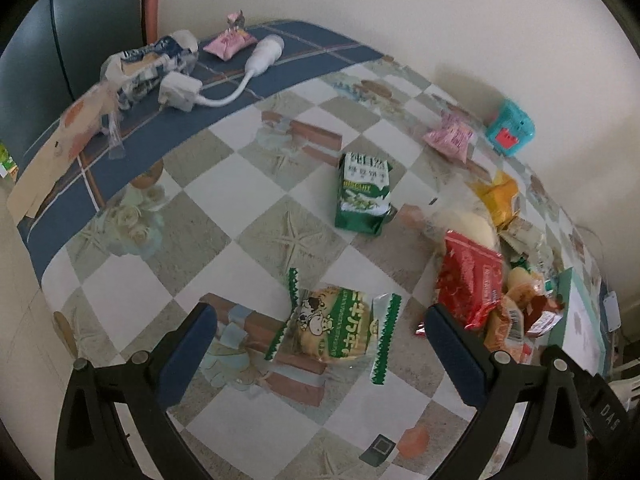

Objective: Organize snacks
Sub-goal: 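Grasp the green cow-print biscuit pack with the left tool while the right tool grasps the barcode bread roll, then carry both snacks to the white tray and open both tools to release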

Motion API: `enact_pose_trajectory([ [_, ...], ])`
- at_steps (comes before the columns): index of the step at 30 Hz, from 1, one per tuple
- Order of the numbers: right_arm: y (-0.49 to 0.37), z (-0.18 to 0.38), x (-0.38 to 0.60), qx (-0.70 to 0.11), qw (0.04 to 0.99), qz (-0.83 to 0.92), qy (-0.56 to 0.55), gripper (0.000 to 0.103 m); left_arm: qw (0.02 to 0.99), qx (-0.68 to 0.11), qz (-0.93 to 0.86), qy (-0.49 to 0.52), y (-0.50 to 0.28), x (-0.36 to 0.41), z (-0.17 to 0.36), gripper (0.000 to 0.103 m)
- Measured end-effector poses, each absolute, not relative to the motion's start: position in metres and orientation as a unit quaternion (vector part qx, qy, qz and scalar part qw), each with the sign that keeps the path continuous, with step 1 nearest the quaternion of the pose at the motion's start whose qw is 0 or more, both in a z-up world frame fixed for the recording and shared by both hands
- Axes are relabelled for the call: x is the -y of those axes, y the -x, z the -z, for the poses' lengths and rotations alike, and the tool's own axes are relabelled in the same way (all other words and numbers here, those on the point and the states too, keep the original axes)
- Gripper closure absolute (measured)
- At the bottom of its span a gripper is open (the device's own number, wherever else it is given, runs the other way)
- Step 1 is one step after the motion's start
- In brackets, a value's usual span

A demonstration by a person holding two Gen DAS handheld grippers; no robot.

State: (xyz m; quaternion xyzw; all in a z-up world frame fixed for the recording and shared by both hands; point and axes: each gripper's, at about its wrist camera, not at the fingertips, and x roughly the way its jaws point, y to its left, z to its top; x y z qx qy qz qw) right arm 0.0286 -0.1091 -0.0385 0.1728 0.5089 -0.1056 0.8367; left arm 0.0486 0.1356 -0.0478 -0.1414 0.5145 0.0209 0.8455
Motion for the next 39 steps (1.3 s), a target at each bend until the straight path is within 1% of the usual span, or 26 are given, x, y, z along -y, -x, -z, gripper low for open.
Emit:
enact_pose_trajectory([
  [2, -0.035, 0.043, 0.103, -0.514, 0.835, 0.094, -0.172, 0.001, 0.844, -0.52, -0.019, 0.132, -0.052, -0.133, 0.051, 0.0],
  [10, -0.049, 0.055, 0.093, -0.531, 0.826, 0.07, -0.177, 0.026, 0.839, -0.536, -0.011, 0.093, -0.064, -0.12, 0.064, 0.0],
  [17, -0.057, 0.069, 0.086, -0.553, 0.815, 0.059, -0.166, 0.029, 0.829, -0.555, -0.012, 0.076, -0.073, -0.115, 0.078, 0.0],
  [21, -0.06, 0.076, 0.083, -0.56, 0.811, 0.061, -0.157, 0.041, 0.828, -0.557, -0.017, 0.063, -0.076, -0.112, 0.083, 0.0],
  [23, -0.061, 0.079, 0.085, -0.562, 0.809, 0.069, -0.158, 0.048, 0.829, -0.557, -0.017, 0.058, -0.077, -0.11, 0.084, 0.001],
  [24, -0.061, 0.079, 0.086, -0.562, 0.808, 0.067, -0.161, 0.054, 0.83, -0.555, -0.017, 0.054, -0.076, -0.108, 0.084, 0.002],
  [26, -0.06, 0.078, 0.087, -0.56, 0.809, 0.065, -0.163, 0.056, 0.83, -0.556, -0.009, 0.049, -0.075, -0.104, 0.083, 0.016],
  [27, -0.06, 0.077, 0.086, -0.56, 0.81, 0.065, -0.162, 0.057, 0.829, -0.558, -0.006, 0.048, -0.074, -0.102, 0.083, 0.019],
  [29, -0.059, 0.076, 0.086, -0.56, 0.81, 0.064, -0.164, 0.058, 0.826, -0.562, -0.001, 0.039, -0.074, -0.099, 0.085, 0.023],
  [31, -0.059, 0.076, 0.087, -0.56, 0.809, 0.063, -0.167, 0.06, 0.827, -0.562, -0.004, 0.029, -0.073, -0.095, 0.086, 0.029],
  [36, -0.055, 0.075, 0.09, -0.56, 0.808, 0.059, -0.173, 0.06, 0.83, -0.557, -0.007, 0.037, -0.072, -0.093, 0.084, 0.034],
  [37, -0.054, 0.074, 0.09, -0.56, 0.808, 0.058, -0.173, 0.061, 0.831, -0.554, -0.009, 0.036, -0.07, -0.094, 0.084, 0.04],
  [38, -0.053, 0.073, 0.09, -0.56, 0.808, 0.055, -0.174, 0.061, 0.833, -0.553, -0.01, 0.035, -0.067, -0.093, 0.081, 0.042],
  [39, -0.051, 0.072, 0.09, -0.559, 0.808, 0.053, -0.177, 0.061, 0.833, -0.552, -0.009, 0.035, -0.064, -0.094, 0.079, 0.043],
])
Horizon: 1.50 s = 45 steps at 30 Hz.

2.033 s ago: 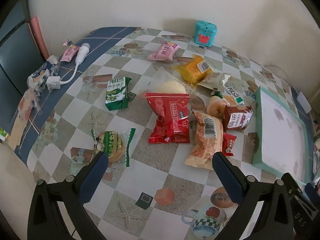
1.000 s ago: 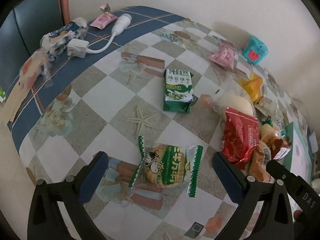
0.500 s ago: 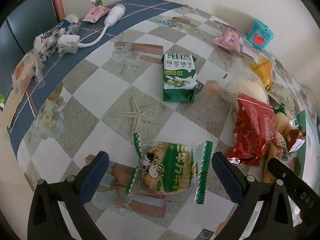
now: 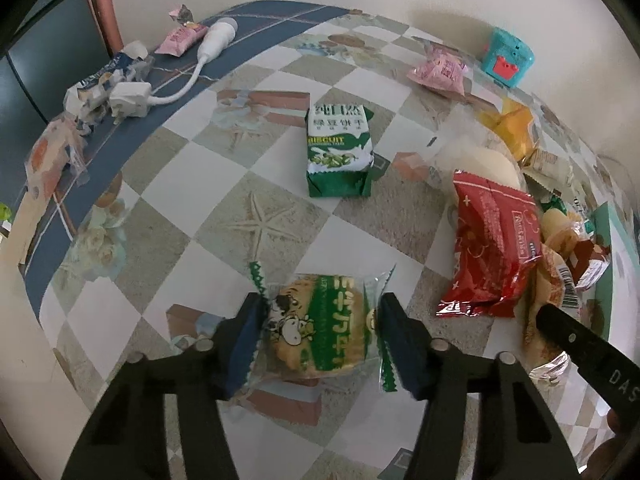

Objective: Organize snacks
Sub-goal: 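Carry both snacks to the white tray and open both tools to release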

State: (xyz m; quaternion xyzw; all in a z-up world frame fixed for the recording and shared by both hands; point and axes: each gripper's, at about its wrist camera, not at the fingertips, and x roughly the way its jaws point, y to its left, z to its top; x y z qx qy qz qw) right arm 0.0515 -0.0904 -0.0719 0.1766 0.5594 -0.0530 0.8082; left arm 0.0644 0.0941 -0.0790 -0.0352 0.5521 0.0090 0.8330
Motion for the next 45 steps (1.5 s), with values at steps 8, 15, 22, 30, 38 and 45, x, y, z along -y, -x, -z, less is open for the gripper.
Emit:
enact_pose_trajectory([
  [8, -0.049, 0.053, 0.099, -0.546, 0.812, 0.038, -0.2, 0.062, 0.831, -0.555, -0.011, 0.033, -0.063, -0.09, 0.071, 0.045],
  [15, -0.049, 0.031, 0.101, -0.524, 0.821, 0.018, -0.224, 0.062, 0.835, -0.549, -0.012, 0.034, -0.061, -0.085, 0.045, 0.045],
  [22, -0.04, -0.004, 0.126, -0.477, 0.843, 0.033, -0.247, 0.062, 0.849, -0.527, 0.003, 0.034, -0.068, -0.054, -0.001, 0.045],
  [30, -0.029, -0.024, 0.182, -0.444, 0.852, 0.125, -0.247, 0.062, 0.861, -0.505, 0.057, -0.007, -0.075, 0.023, -0.039, 0.045],
  [38, -0.005, -0.011, 0.264, -0.438, 0.821, 0.252, -0.265, 0.062, 0.854, -0.503, 0.122, -0.051, -0.075, 0.107, -0.042, 0.045],
  [45, 0.025, 0.014, 0.339, -0.433, 0.776, 0.323, -0.326, 0.062, 0.832, -0.517, 0.189, -0.068, -0.068, 0.183, -0.024, 0.045],
])
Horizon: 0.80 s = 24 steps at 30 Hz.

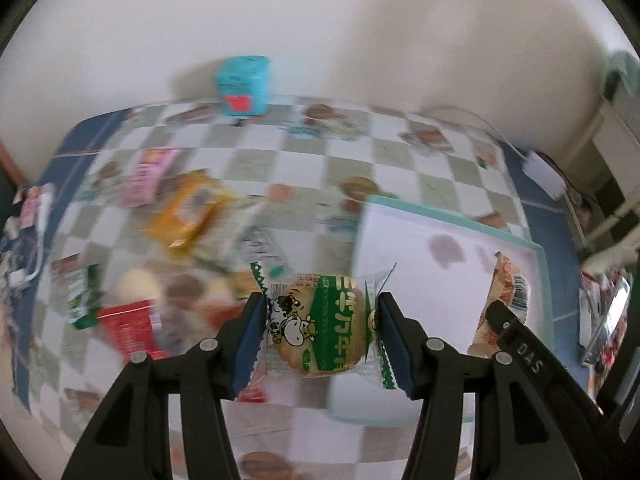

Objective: Organize snacks
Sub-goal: 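Carry both snacks to the white tray and open both tools to release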

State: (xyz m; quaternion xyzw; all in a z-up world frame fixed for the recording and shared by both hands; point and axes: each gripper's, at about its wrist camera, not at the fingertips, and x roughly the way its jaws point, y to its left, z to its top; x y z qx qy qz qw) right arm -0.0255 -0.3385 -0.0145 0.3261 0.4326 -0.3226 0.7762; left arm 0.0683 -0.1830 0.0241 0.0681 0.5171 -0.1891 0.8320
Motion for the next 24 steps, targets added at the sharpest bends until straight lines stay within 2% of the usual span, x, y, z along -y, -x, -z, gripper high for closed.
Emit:
enact_pose_trajectory([
  [9, 0.054, 0.038, 0.396, -0.412, 0.733, 0.411, -0.351, 0.062, 0.818, -0.514, 0.242, -0.094, -0.07, 0.254, 0.005, 0.045],
  [15, 0.056, 0.032, 0.402, -0.4, 0.733, 0.431, -0.34, 0.062, 0.813, -0.514, 0.26, -0.09, -0.073, 0.279, 0.021, 0.043],
  [17, 0.054, 0.031, 0.401, -0.402, 0.734, 0.43, -0.339, 0.062, 0.807, -0.52, 0.263, -0.091, -0.072, 0.281, 0.024, 0.038],
  [20, 0.053, 0.033, 0.401, -0.41, 0.731, 0.424, -0.342, 0.062, 0.803, -0.523, 0.275, -0.075, -0.071, 0.275, 0.019, 0.036],
  [21, 0.053, 0.034, 0.4, -0.413, 0.731, 0.422, -0.341, 0.062, 0.807, -0.52, 0.27, -0.074, -0.071, 0.271, 0.016, 0.034],
  [22, 0.052, 0.034, 0.4, -0.415, 0.731, 0.421, -0.341, 0.062, 0.81, -0.518, 0.265, -0.074, -0.071, 0.268, 0.013, 0.027],
  [24, 0.052, 0.034, 0.398, -0.42, 0.731, 0.418, -0.338, 0.062, 0.813, -0.52, 0.252, -0.074, -0.071, 0.257, 0.008, 0.025],
])
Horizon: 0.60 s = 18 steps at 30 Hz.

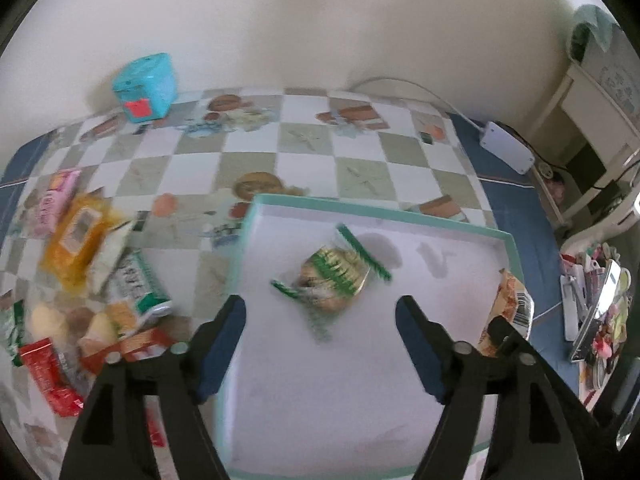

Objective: Organize snacks
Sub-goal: 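Carry both snacks to the white tray and open both tools to release, then grasp the red wrapped bread with the left tool while the right tool grasps the red candy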

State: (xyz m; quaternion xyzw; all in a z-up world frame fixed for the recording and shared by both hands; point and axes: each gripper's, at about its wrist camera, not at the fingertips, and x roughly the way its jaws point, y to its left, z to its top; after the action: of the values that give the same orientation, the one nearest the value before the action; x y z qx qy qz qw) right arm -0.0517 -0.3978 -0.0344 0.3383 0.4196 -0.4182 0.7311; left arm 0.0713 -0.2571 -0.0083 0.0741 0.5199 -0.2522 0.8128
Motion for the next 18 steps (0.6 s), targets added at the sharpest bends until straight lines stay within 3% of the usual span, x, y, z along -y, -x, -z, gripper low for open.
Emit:
enact_pose_trajectory([
  [5, 0.05, 0.034, 0.393, -0.431, 0.728, 0.418, -0.331, 0.06, 0.822, -0.523, 0.219, -0.051, -0.078, 0.218, 0.0, 0.024],
  [8, 0.05, 0.032, 0.39, -0.431, 0.727, 0.422, -0.326, 0.039, 0.829, -0.527, 0.184, -0.037, -0.085, 0.19, -0.001, 0.011],
  [18, 0.026, 0.004, 0.335, -0.435, 0.77, 0.386, -0.264, 0.038, 0.846, -0.532, 0.035, -0.008, -0.108, 0.083, -0.008, 0.011],
])
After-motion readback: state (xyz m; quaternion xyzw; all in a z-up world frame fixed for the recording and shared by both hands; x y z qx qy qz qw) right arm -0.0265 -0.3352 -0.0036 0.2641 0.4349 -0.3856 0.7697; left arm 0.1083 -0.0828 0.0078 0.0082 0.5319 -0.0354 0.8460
